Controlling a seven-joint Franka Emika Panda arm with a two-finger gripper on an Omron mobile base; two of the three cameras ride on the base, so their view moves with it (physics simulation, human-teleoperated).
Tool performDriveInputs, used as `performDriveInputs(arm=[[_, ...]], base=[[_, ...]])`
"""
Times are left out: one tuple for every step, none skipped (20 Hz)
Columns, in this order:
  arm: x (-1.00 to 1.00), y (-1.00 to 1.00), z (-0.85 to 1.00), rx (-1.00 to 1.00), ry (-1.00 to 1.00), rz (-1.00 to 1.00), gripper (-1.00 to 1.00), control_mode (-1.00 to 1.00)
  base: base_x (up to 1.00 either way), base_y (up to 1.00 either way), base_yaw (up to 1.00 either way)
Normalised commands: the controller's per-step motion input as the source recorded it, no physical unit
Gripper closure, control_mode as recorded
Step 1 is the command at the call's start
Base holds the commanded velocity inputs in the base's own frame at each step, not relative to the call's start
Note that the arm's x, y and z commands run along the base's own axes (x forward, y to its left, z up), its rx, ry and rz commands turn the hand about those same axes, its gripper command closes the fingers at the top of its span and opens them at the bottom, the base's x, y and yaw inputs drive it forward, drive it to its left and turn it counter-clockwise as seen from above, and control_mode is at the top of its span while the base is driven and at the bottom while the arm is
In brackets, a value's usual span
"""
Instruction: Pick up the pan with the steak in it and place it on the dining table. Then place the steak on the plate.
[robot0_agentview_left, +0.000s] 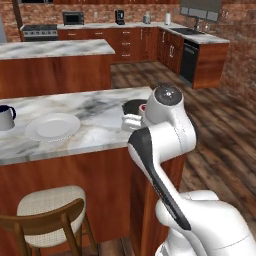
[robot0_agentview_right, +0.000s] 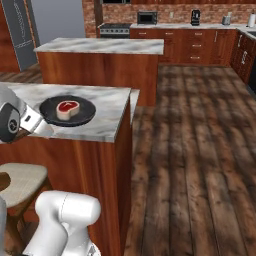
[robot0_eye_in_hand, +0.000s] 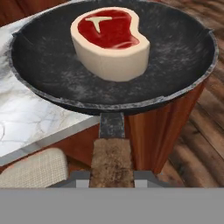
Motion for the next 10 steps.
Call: performDriveInputs(arm=[[0.86, 0.0, 0.0, 0.0, 0.0, 0.06, 1.0, -1.0], [0.75, 0.0, 0.0, 0.0, 0.0, 0.06, 1.0, -1.0], [0.6, 0.06, -0.05, -0.04, 0.0, 0.07, 1.0, -1.0], [0.27, 0.15, -0.03, -0.07, 0.0, 0.05, 1.0, -1.0], [0.0, 0.2, 0.0, -0.04, 0.0, 0.03, 1.0, -1.0], [0.0, 0.23, 0.0, -0.02, 0.01, 0.0, 1.0, -1.0], [0.0, 0.19, 0.0, -0.03, 0.0, 0.02, 1.0, -1.0], [0.0, 0.11, 0.0, -0.01, 0.0, 0.0, 1.0, -1.0], [0.0, 0.09, 0.0, -0.01, 0.0, 0.0, 1.0, -1.0], [0.0, 0.14, 0.0, -0.03, -0.01, 0.01, 1.0, -1.0]], base=[[0.0, 0.0, 0.0], [0.0, 0.0, 0.0], [0.0, 0.0, 0.0], [0.0, 0.0, 0.0], [0.0, 0.0, 0.0], [0.0, 0.0, 0.0], [0.0, 0.0, 0.0], [0.0, 0.0, 0.0], [0.0, 0.0, 0.0], [0.0, 0.0, 0.0]])
